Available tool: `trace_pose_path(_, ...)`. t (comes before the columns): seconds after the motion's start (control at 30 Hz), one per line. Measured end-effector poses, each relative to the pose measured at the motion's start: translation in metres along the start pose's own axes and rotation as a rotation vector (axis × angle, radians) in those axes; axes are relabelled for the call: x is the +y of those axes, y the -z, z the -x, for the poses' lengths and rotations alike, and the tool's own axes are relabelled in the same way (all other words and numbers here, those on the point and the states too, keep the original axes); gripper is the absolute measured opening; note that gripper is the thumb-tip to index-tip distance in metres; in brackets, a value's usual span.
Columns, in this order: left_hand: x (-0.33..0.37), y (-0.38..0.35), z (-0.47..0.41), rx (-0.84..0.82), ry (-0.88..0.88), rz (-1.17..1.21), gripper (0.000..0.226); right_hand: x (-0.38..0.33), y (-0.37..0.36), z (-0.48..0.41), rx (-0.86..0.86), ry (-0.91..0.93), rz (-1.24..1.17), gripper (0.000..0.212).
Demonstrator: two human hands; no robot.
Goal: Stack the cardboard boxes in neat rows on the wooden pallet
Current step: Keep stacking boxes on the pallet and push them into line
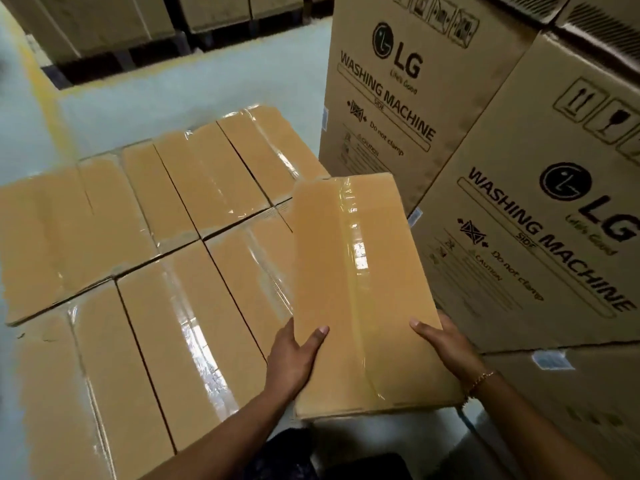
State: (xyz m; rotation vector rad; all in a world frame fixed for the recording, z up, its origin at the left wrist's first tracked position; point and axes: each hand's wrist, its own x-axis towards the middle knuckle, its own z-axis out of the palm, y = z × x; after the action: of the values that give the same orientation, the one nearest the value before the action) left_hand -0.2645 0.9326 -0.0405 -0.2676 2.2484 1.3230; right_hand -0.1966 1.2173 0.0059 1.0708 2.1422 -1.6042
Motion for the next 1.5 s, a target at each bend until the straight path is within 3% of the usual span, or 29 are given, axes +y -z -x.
trace_pose_path(0.07, 0.001, -0.028, -0.015, 0.038, 0.023, -0.023, 0.104, -0.008, 0.018, -0.022, -0.031, 0.013, -0.016, 0.029)
trace_pose_path(0.2, 0.028, -0.080, -0.025, 0.107, 0.059, 0.010, 0.110, -0.018, 0.058, -0.074, -0.093, 0.014, 0.017, 0.021)
trace_pose_path(0.37, 0.071, -0.147, -0.034, 0.161, 0.144, 0.054, 0.095, -0.021, 0.114, -0.156, -0.173, -0.008, 0.111, 0.032)
trace_pose_path(0.6, 0.094, -0.199, -0.062, 0.156, 0.204, 0.116, 0.084, -0.025, 0.146, -0.248, -0.300, -0.054, 0.214, 0.029)
trace_pose_path(0.83, 0.076, -0.207, -0.095, 0.075, 0.260, 0.170, 0.093, -0.022, 0.130, -0.304, -0.352, -0.016, 0.343, 0.033)
trace_pose_path(0.97, 0.067, -0.211, -0.108, 0.113, 0.269, 0.202, 0.082, -0.015, 0.125, -0.316, -0.354, -0.006, 0.362, 0.053)
trace_pose_path(1.07, 0.063, -0.211, -0.120, 0.145, 0.277, 0.290, 0.094, -0.012, 0.126, -0.328, -0.379, -0.027, 0.367, 0.063)
trace_pose_path(1.2, 0.065, -0.206, -0.133, 0.155, 0.289, 0.344, 0.093, -0.019, 0.122, -0.333, -0.400, -0.026, 0.339, 0.047)
trace_pose_path(1.5, 0.072, -0.181, -0.167, 0.177, 0.254, 0.334, 0.091, -0.053, 0.099, -0.355, -0.432, 0.028, 0.291, 0.045)
